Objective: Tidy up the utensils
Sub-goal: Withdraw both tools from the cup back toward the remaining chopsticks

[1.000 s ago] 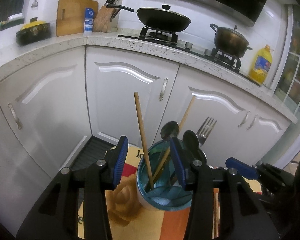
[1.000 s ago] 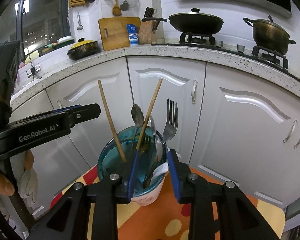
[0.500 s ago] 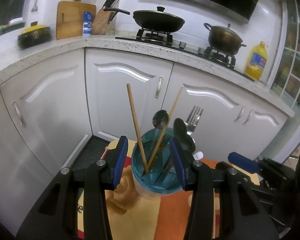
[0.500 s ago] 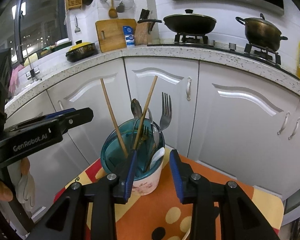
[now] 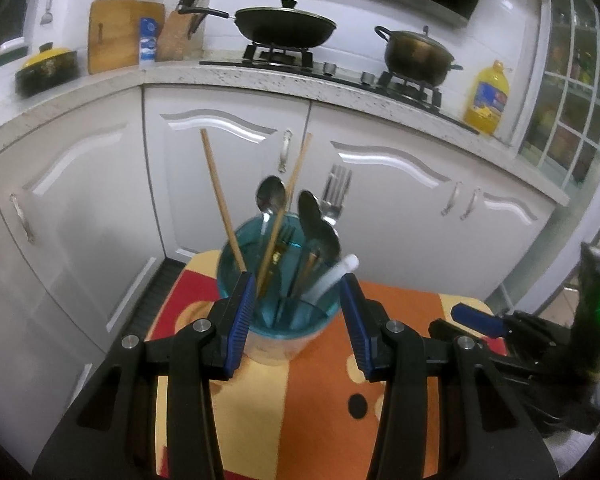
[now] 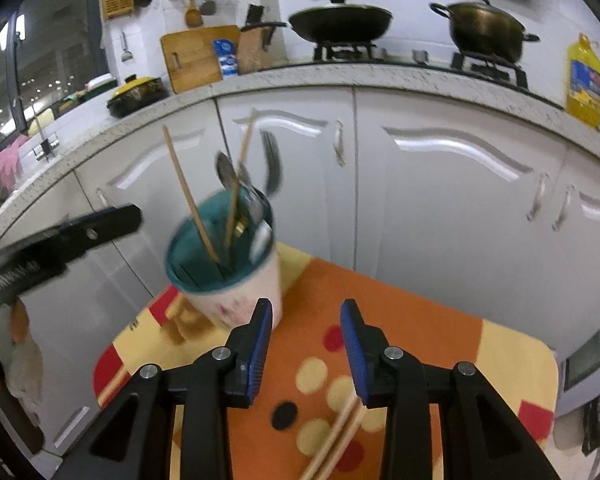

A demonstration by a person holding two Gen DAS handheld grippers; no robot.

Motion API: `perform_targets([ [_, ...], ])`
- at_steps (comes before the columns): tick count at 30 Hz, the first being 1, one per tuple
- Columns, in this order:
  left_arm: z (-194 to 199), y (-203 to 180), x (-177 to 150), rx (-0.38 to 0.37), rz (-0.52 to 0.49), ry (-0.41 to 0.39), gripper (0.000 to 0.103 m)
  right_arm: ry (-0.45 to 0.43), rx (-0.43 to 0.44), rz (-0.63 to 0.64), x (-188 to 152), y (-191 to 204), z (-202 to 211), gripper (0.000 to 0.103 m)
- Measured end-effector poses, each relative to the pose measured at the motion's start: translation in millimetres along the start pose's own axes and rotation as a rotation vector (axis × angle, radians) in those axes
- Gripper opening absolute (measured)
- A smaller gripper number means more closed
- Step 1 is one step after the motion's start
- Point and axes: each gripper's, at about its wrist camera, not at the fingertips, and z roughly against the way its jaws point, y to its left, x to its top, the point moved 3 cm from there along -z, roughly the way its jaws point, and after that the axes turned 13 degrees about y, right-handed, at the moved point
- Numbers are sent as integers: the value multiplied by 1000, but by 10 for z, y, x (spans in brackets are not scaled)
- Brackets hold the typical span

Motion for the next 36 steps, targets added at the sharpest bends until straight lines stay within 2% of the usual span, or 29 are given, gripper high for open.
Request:
perform_targets([
  [7,-103,-167,-184,-46,-21,48,43,121,-33,-86,-513,-464,-276,34],
  [12,-280,-284,-320,-63,-38,111,43,214,-2,-158,-770,-674,-617,32],
  [20,-477,-382,-442,-78,-63,174,43,258,-4,-156,-573,-721,-994,32],
  [26,-610,-402,-469,-83,-61,211,43,283,-26,-171,-394,-815,-1229,22],
  [30,-692,-453,-478,-88,-74,233,43,292,-50,-151,-343,-820,-1257,11],
  [36,-887,-659,-483,-119,-112,282,43,305,-63,-152,-496,-966,-1112,8],
])
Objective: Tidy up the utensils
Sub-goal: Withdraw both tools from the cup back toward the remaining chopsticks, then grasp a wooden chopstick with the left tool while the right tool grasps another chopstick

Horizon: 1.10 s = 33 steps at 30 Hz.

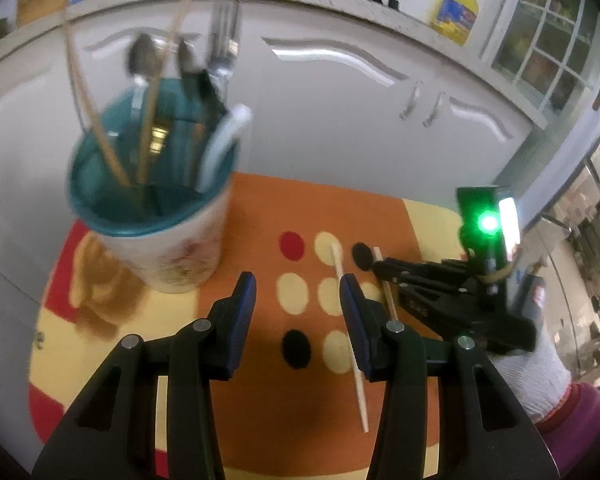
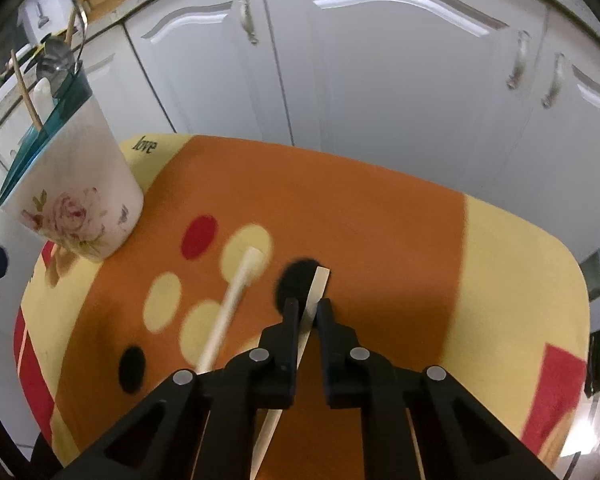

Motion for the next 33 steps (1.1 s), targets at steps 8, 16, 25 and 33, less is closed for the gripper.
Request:
perform_targets([
  [8,-584,-232,224,-62,-12,140,43,28,89,-61,-189,-290,90,13],
  [16,-962,-335,440,-24,-59,202,43,46,102,-43,-168,-272,77,25],
  [25,-1285,-358,530,7,-78,263,31,29,97,-20,-144,-253,49,25],
  [33,-1213,-208,495,-54,-33,243,5,28,67,30,-98,-208,57,10],
])
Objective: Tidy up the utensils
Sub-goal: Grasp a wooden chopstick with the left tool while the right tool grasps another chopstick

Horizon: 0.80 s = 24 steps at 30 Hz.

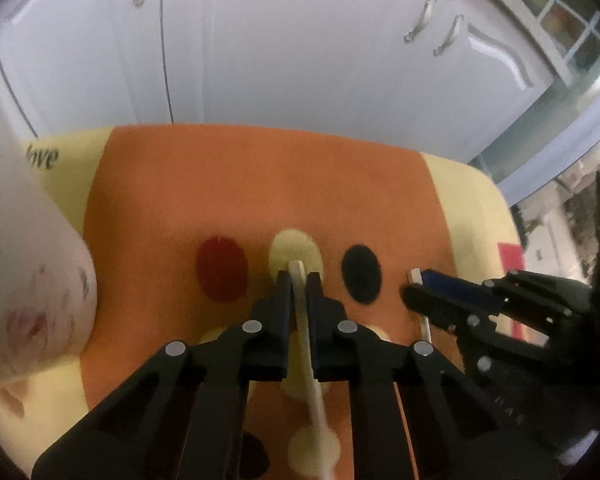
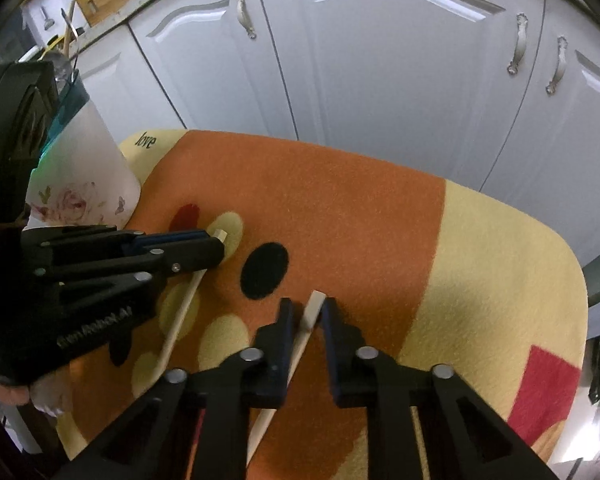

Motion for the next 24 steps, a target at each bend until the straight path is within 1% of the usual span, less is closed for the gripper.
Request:
perform_targets([
  [3,159,51,-93,-27,10,-38,5,-25,39,-1,-34,-7,111,10],
  [6,385,75,-208,-60,7,-83,5,-45,51,10,-103,18,240,9],
  [10,677,92,-306,-95,-4,-126,5,-84,95,8,-190,80,418,9],
  [12,858,103,-367,-114,-7,-152,5,-113,109,7,-227,132,543,8],
  [17,1223,115,-479,-132,-16,-210,5,-200,166,11,-261,264,911,7],
  [21,1476,146,-527,-127,-23,-254,5,-244,166,53,-233,405,1122,7],
  [23,1525,193,-548,-118,-14,-264,5,-239,140,65,-199,476,1112,7],
  [24,1540,217,-568,-116,-8,-266,5,-215,134,69,-176,501,1061,7],
])
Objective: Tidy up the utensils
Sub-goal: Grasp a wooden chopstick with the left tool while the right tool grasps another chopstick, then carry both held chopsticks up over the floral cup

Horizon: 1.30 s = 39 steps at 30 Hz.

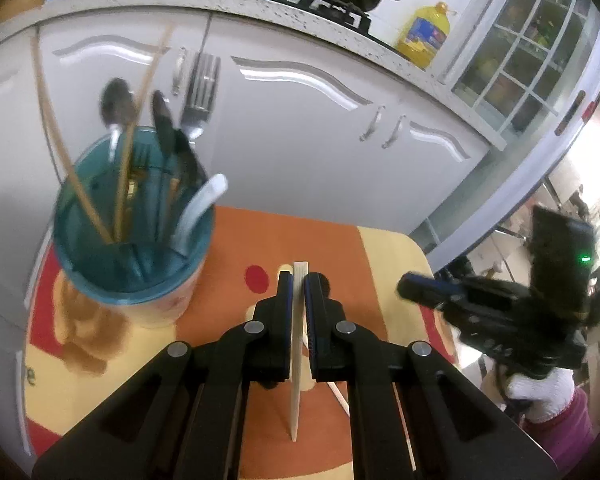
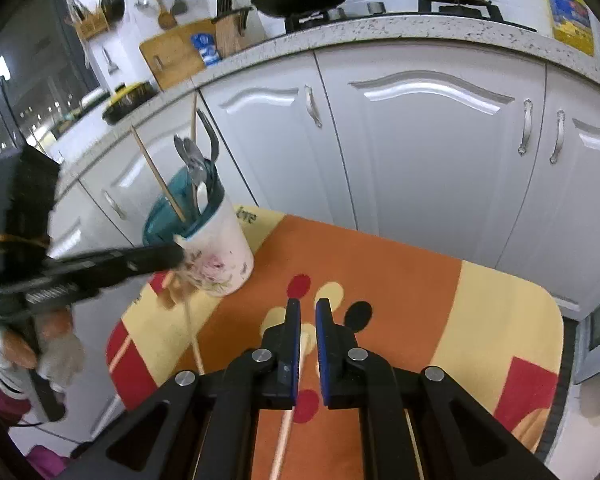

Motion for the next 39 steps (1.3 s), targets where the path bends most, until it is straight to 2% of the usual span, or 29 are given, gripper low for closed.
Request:
perform_targets([
  [4,87,74,-90,-3,19,-8,5,118,-38,-14,-58,15,-348,8],
  [6,139,99,-133,0,19,-13,5,171,-29,-7,-110,58,-574,19],
  [8,186,124,-148,5,19,-15,5,210,-24,-11,-131,99,-799,24],
  [13,306,165,-162,19,24,-33,5,267,-62,-8,-52,135,-1192,24],
  [14,328,174,-170,21,26,-36,5,293,-73,-8,-48,140,-1300,21],
  [16,364,199,-188,23,29,-42,5,273,-108,33,-48,187,-1329,9],
  [18,410,239,-203,22,38,-48,5,282,-108,32,-51,176,-1326,7],
  [20,465,279,-199,17,47,-58,5,249,-84,24,-40,166,-1184,7],
  [29,919,391,14,-27,78,-142,5,12,61,6,171,299,-66,6],
  [36,1336,421,211,-12,48,-206,5,-155,160,59,564,631,593,6],
  [39,1511,464,335,6,46,-241,5,-197,169,92,714,821,759,6],
])
